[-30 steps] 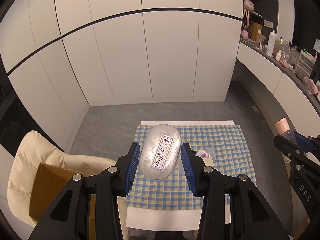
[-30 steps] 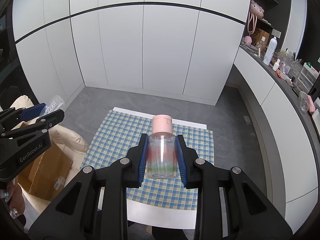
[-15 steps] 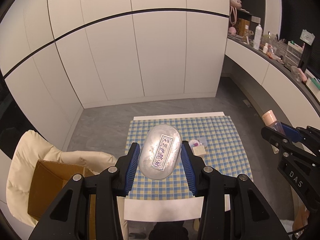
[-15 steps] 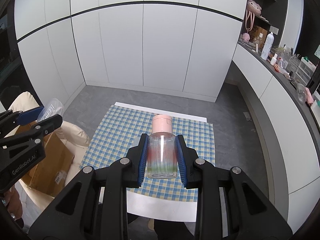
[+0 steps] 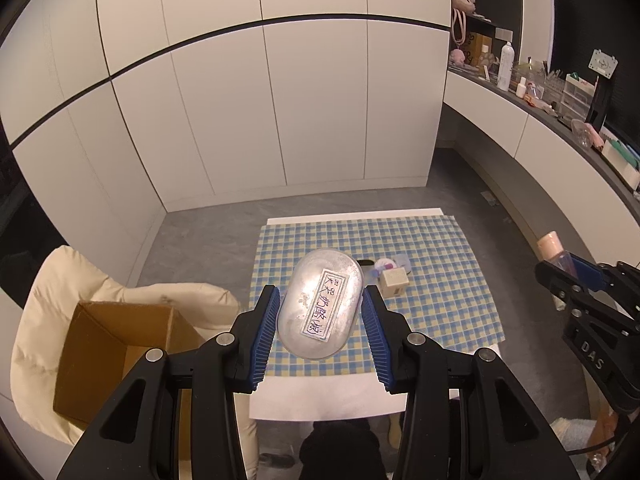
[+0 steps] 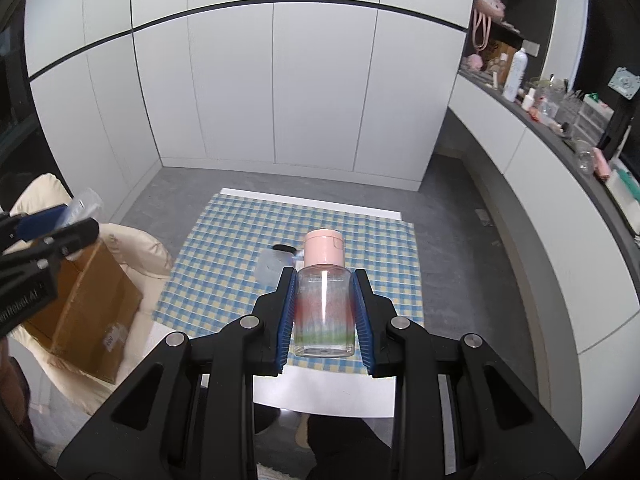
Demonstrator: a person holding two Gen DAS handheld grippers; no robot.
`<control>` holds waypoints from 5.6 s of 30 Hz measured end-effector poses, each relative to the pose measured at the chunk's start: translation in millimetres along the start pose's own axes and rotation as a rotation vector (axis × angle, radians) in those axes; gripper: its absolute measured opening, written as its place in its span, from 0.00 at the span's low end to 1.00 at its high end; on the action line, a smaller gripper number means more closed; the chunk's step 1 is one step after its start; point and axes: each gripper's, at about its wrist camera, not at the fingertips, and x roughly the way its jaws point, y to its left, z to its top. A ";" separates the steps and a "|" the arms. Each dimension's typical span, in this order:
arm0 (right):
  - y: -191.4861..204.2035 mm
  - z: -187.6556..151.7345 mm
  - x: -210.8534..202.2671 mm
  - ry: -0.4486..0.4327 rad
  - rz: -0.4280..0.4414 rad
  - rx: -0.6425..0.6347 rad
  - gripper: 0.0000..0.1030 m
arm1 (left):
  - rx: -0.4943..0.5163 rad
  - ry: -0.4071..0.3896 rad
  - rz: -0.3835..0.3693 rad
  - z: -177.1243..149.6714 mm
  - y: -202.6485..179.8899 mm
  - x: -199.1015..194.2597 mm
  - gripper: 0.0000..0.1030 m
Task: Organize objects
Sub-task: 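Carry the soap box and bottle toward the cardboard box with both tools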
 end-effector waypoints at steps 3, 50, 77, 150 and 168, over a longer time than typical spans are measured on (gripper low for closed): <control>1.7 -13.9 -7.2 0.001 -0.005 -0.004 0.28 | 0.001 0.005 -0.008 -11.6 1.2 -3.9 0.41; 28.8 -174.5 -61.4 0.125 0.102 0.047 0.28 | 0.036 0.086 -0.104 -158.0 -5.5 -36.4 0.41; 27.7 -199.3 -70.4 0.154 0.111 0.056 0.28 | 0.075 0.080 -0.110 -173.5 -12.7 -41.8 0.41; 265.5 -158.3 -39.9 0.183 0.463 -0.428 0.28 | -0.355 0.140 0.192 -245.4 197.9 -59.3 0.41; 297.5 -141.8 -12.0 0.209 0.475 -0.462 0.28 | -0.454 0.151 0.245 -235.8 241.3 -39.8 0.41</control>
